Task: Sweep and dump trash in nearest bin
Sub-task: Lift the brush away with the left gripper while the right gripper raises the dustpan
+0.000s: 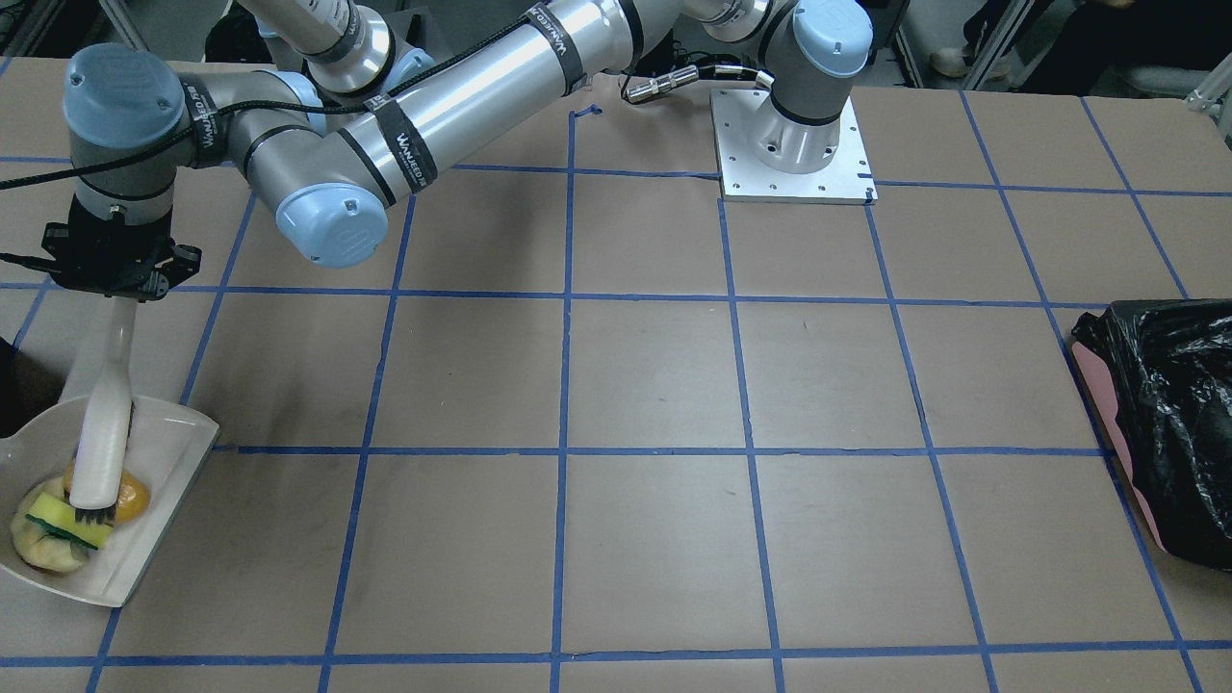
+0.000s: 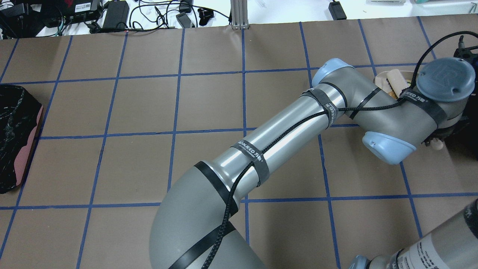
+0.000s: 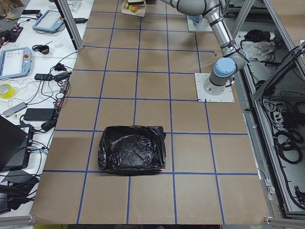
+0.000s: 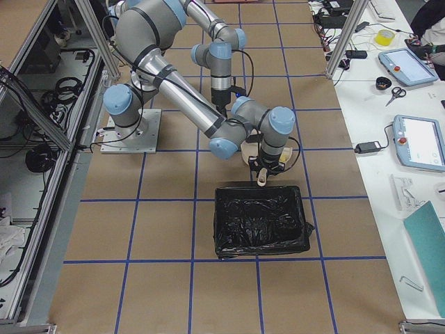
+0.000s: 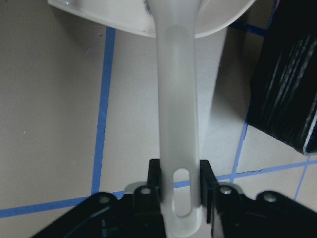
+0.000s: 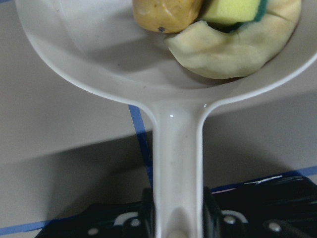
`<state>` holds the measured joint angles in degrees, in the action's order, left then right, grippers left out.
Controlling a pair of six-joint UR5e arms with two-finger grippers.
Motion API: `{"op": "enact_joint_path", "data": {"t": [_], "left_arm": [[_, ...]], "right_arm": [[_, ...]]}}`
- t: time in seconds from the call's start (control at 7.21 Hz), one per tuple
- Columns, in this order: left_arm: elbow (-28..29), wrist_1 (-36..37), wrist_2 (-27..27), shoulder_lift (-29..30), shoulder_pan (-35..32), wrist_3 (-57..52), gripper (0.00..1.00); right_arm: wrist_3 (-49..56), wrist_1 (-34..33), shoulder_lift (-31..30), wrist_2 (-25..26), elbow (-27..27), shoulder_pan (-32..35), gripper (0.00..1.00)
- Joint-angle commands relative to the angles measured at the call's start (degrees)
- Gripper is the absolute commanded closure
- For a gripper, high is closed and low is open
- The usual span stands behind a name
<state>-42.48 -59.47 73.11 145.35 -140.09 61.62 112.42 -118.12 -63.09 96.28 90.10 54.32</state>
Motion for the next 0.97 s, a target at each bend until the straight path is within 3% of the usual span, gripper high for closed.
{"op": "enact_joint_path", "data": {"t": [0.0,0.28,0.55,0.83], "left_arm": [[-9.2,-0.6,0.5,-5.4,5.6,-8.4,1.00],[-16.4,-2.8,1.8,-10.8,12.1,-16.0,1.00],[-22.5,-8.8,6.7,-16.6,17.2,-24.3,1.00],[-33.7,-10.8,10.4,-23.7,20.3,-31.6,1.00]], "right_arm": [[0.1,0.0,0.0,-0.1,0.0,0.0,1.00],[0.1,-0.1,-0.3,-0.2,0.0,0.0,1.00],[0.1,0.0,-0.5,-0.2,-0.2,0.0,1.00],[0.0,0.7,-0.8,-0.6,-0.4,0.0,1.00]]}}
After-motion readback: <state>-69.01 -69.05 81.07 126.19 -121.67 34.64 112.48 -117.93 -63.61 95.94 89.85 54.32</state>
